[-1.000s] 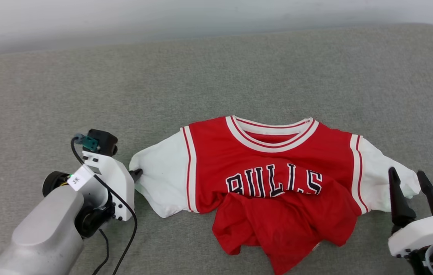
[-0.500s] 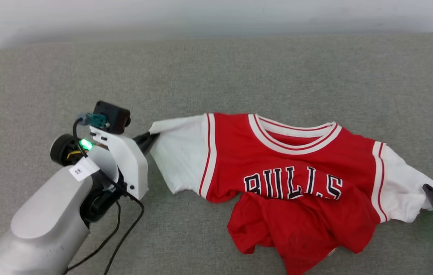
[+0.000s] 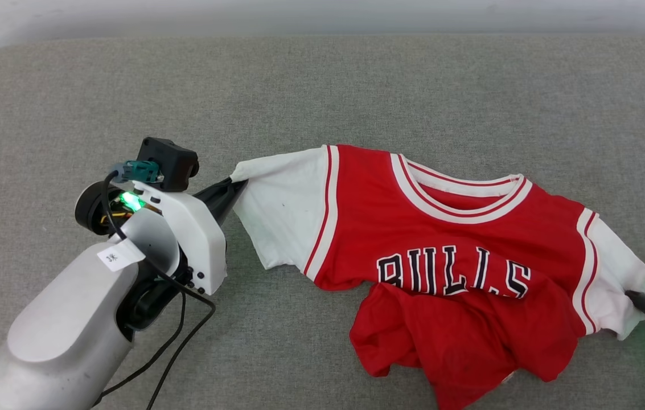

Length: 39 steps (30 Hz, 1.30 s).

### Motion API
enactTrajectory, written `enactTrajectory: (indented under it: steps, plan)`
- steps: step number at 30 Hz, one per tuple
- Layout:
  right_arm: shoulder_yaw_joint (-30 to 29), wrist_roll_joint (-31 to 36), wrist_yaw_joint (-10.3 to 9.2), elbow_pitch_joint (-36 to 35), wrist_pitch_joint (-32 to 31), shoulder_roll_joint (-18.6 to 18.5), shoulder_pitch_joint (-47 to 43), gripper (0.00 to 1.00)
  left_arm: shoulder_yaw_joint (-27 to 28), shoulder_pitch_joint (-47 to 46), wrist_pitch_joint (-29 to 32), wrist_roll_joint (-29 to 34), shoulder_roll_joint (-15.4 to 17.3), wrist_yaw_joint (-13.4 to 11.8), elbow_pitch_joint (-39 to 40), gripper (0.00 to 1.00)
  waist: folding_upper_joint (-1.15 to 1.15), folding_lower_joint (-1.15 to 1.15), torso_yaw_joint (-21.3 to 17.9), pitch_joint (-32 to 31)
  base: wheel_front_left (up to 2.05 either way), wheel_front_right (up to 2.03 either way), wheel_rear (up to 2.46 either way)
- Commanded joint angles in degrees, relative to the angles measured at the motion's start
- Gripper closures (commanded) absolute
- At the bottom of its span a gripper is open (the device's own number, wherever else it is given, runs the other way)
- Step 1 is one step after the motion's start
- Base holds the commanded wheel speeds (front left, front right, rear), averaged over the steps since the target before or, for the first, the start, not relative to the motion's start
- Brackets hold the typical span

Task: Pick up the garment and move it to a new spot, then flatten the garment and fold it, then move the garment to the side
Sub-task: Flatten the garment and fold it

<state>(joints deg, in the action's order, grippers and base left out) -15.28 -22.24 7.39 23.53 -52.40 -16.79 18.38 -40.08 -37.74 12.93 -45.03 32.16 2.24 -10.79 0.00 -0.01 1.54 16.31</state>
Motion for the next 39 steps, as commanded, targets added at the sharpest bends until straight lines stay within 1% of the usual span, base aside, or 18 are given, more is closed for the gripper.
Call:
enactTrajectory:
  steps: [1,5,9,11,15,19,23,29,35,39]
  plan:
    - [2.11,-0.85,0.18,2.81,-2.90,3.96,-3.16,1.00,0.25,0.68,-0.24,-0.13,0.34,-0.10,0.39,1.00,0.00,0.01,-0.14,-0.10,0.00,0.00,0.00]
    - [0.98,-0.95,0.17,0.45,-2.38,2.78,-1.58,1.00,0.12,0.87,-0.65,-0.06,0.55,0.14,0.58,1.00,0.00,0.01,-0.40,-0.72,0.00,0.00,0.00]
    - [-0.48,-0.07,0.08,-4.58,1.25,-1.02,1.53,1.00,0.90,-0.07,-2.32,0.70,0.88,-0.23,-0.05,1.00,0.00,0.01,-0.75,-2.33,0.00,0.00,0.00]
    - [-0.81,0.36,0.09,-7.02,3.08,-2.19,2.86,1.00,1.41,-0.80,-3.22,0.71,1.04,-0.21,-0.63,1.00,0.00,0.01,-0.99,-3.39,0.00,0.00,0.00]
    - [-0.23,1.79,0.08,-10.10,6.01,-4.43,4.89,1.00,3.18,-3.13,-4.70,0.82,1.22,-0.93,-2.10,1.00,0.00,0.01,-1.39,-5.29,0.00,0.00,0.00]
    - [1.28,3.50,0.08,-11.53,9.50,-5.69,8.55,1.00,5.60,-6.63,-6.84,0.85,0.82,-1.97,-4.98,1.00,0.00,0.01,-1.85,-6.55,0.00,0.00,0.00]
    - [3.81,5.72,0.08,-11.50,14.07,-5.90,13.88,1.00,8.28,-11.49,-9.27,0.46,-0.10,-2.53,-10.20,1.00,0.00,0.01,-2.19,-6.65,0.00,0.00,0.00]
    - [7.23,10.06,0.07,-8.96,21.10,-4.68,25.45,1.00,10.96,-21.04,-12.14,0.11,-1.53,-1.07,-19.73,1.00,0.00,0.01,-2.74,-4.78,0.00,0.00,0.00]
    - [9.41,15.23,0.06,-5.26,27.71,-3.37,39.82,1.00,12.56,-33.76,-15.82,2.26,-1.79,-0.34,-28.18,1.00,0.00,0.01,-3.05,-0.17,0.00,0.00,0.00]
    - [10.55,17.83,0.06,-2.75,31.61,-2.51,49.79,1.00,12.89,-42.36,-19.00,4.61,-1.23,0.05,-31.77,1.00,0.00,0.01,-3.30,3.43,0.00,0.00,0.00]
